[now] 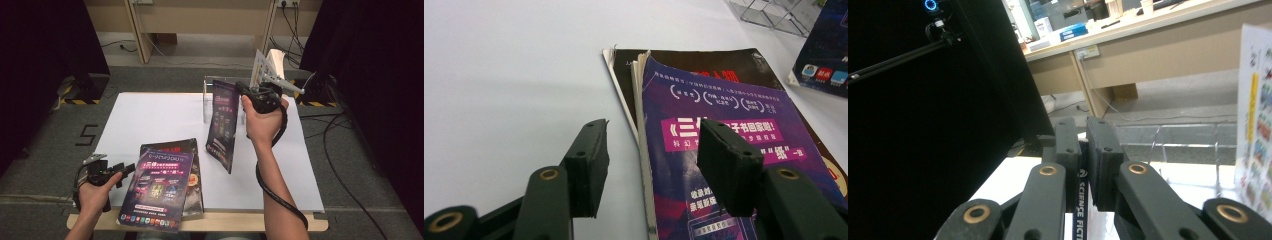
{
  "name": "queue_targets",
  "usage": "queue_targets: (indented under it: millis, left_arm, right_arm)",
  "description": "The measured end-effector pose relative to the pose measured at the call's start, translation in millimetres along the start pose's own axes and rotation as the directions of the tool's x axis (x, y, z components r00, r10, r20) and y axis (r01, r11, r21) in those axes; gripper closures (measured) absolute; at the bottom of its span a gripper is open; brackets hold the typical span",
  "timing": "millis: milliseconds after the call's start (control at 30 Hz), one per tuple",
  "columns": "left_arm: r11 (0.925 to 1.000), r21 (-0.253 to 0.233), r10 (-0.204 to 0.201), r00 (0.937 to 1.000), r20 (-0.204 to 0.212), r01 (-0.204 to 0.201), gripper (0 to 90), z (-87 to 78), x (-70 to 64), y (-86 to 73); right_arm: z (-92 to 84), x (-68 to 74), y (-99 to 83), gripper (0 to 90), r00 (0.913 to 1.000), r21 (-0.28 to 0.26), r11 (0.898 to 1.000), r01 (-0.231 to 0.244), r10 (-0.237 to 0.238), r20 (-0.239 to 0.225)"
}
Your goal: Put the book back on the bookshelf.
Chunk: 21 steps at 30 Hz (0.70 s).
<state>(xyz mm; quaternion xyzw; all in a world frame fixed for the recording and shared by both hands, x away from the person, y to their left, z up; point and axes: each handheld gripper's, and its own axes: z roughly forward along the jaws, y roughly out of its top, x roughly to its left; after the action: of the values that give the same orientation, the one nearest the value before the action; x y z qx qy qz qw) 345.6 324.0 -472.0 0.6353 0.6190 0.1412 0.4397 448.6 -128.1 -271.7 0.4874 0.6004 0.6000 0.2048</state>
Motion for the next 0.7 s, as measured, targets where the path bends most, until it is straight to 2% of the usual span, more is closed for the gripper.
queue_targets:
  millis: [200, 367, 700]
  left_arm:
    - [1.0000, 0.000, -0.002, 1.0000, -0.001, 0.002, 45.4, -0.2, 1.2, -0.2]
    - [1.0000, 0.005, -0.003, 1.0000, -0.001, 0.003, 45.6, 1.0, 1.6, -1.0]
    - [1.0000, 0.005, -0.001, 1.0000, -0.002, 0.001, 45.7, 1.5, 1.7, -1.0]
  right_arm:
    - [2.5, -8.0, 11.5, 85.2, 0.9994, -0.024, 1.000, -0.013, 0.014, 0.031]
    - [4.7, -10.3, 22.7, 85.2, 0.9980, -0.039, 0.999, 0.015, -0.013, 0.062]
    - [10.2, -19.0, 45.6, 85.2, 0.9935, -0.076, 0.996, 0.036, -0.028, 0.110]
